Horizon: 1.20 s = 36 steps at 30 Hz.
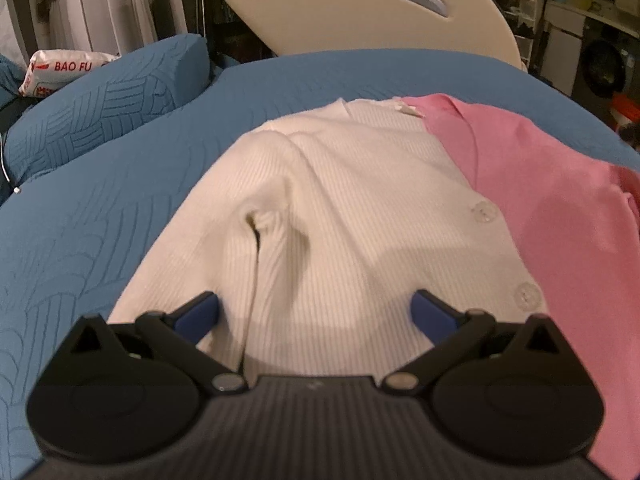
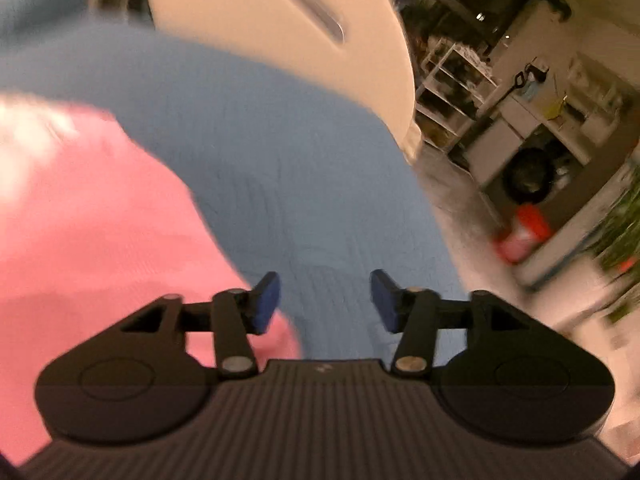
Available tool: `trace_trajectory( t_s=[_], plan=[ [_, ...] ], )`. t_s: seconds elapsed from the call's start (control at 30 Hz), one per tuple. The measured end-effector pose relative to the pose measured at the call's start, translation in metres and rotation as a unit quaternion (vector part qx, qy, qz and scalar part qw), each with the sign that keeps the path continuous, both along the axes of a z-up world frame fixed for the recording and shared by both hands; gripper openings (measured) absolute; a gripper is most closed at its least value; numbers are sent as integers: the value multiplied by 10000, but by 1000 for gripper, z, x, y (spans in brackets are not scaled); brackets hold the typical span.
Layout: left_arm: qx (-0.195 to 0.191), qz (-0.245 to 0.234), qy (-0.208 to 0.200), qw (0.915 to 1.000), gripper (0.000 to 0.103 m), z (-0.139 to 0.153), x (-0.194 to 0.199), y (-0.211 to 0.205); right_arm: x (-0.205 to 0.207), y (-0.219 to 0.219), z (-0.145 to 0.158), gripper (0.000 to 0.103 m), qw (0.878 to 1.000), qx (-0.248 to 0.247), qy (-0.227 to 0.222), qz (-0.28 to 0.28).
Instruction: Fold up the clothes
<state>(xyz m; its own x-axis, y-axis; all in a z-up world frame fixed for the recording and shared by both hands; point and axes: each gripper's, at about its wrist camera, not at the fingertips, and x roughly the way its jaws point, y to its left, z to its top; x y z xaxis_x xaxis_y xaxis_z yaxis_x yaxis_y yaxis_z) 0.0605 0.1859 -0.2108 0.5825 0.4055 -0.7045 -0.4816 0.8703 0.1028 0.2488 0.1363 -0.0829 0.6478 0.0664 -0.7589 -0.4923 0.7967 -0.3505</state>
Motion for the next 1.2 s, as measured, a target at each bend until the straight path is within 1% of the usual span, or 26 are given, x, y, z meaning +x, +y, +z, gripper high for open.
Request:
trace_trajectory(
  t_s=[0.03, 0.1, 0.17, 0.2, 0.23, 0.27, 0.33, 0.37, 0.4, 0.43, 0.47, 0.5, 0.53, 0.57, 0.63, 0.73, 0.8, 0.83, 0.87, 0.9, 0.93, 1.0, 1.03, 1.1, 1.13, 1.2],
  plan=[
    [13, -24, -5, 10000, 103, 0, -1, 0, -5, -7, -4, 68, 9997, -87, 173, -166],
    [-14, -56, -31, 10000, 103, 0, -3, 2, -24, -24, 3, 69, 9983, 77, 18, -569],
    [-14, -64, -57, 10000, 103, 0, -4, 2, -64, -38, 28, 69, 9936, 831, -174, -750],
    [-9, -66, -70, 10000, 103, -1, -5, 1, -85, -43, 37, 69, 9904, 1185, -136, -692],
    [11, -64, -79, 9999, 103, -1, -5, 1, -103, -45, 38, 69, 9901, 1296, 60, -541],
    [43, -58, -87, 9999, 103, -1, -5, 0, -117, -45, 31, 70, 9921, 1162, 340, -341],
    [75, -54, -84, 9999, 103, -1, -6, -2, -127, -56, 12, 69, 9952, 586, 772, -112],
    [77, -60, -75, 9999, 103, 0, -7, -2, -130, -63, 2, 79, 9949, 282, 970, -18],
    [79, -70, -68, 9999, 103, 0, -8, -2, -125, -77, 4, 80, 9925, 387, 1129, -265],
    [81, -80, -61, 9999, 103, 0, -10, -3, -116, -95, 11, 80, 9872, 690, 1267, -676],
    [83, -88, -59, 9999, 103, 0, -10, -3, -108, -112, 17, 80, 9834, 675, 1311, -1059],
    [106, -95, -69, 9999, 103, 0, -12, -4, -102, -128, 22, 80, 9797, 508, 1310, -1427],
    [140, -100, -75, 9998, 103, 0, -13, -5, -100, -135, 24, 80, 9784, 377, 1304, -1559],
    [172, -103, -76, 9998, 103, 0, -13, -6, -103, -140, 29, 80, 9796, 190, 1244, -1568],
    [225, -118, -79, 9996, 103, 1, -14, -7, -116, -145, 41, 80, 9847, 115, 1023, -1404],
    [220, -179, -82, 9996, 103, 1, -17, -6, -121, -145, 38, 80, 9864, 188, 940, -1335],
    [193, -222, -80, 9995, 103, 1, -20, -5, -119, -165, 28, 80, 9819, 383, 980, -1572],
    [180, -243, -78, 9995, 103, 1, -21, -5, -117, -175, 31, 80, 9800, 461, 981, -1669],
    [167, -265, -77, 9995, 103, 1, -22, -4, -116, -188, 30, 80, 9755, 643, 967, -1870],
    [152, -270, -76, 9995, 103, 1, -23, -4, -115, -204, 19, 80, 9684, 881, 1000, -2107],
    [137, -264, -75, 9995, 103, 1, -22, -3, -116, -214, 12, 80, 9629, 1099, 1108, -2204],
    [99, -250, -71, 9996, 103, 2, -21, -3, -122, -223, 2, 80, 9537, 1508, 1424, -2176],
    [70, -239, -68, 9997, 103, 2, -21, -2, -123, -221, -4, 80, 9519, 1611, 1553, -2091],
    [-38, -215, -66, 9997, 103, 3, -21, 0, -124, -205, -17, 80, 9585, 1418, 1750, -1745],
    [-150, -202, -70, 9997, 103, 5, -21, 2, -125, -198, -20, 80, 9625, 1274, 1758, -1629],
    [-314, -197, -103, 9993, 103, 7, -21, 6, -124, -182, -25, 80, 9771, 684, 1447, -1399]
  ],
)
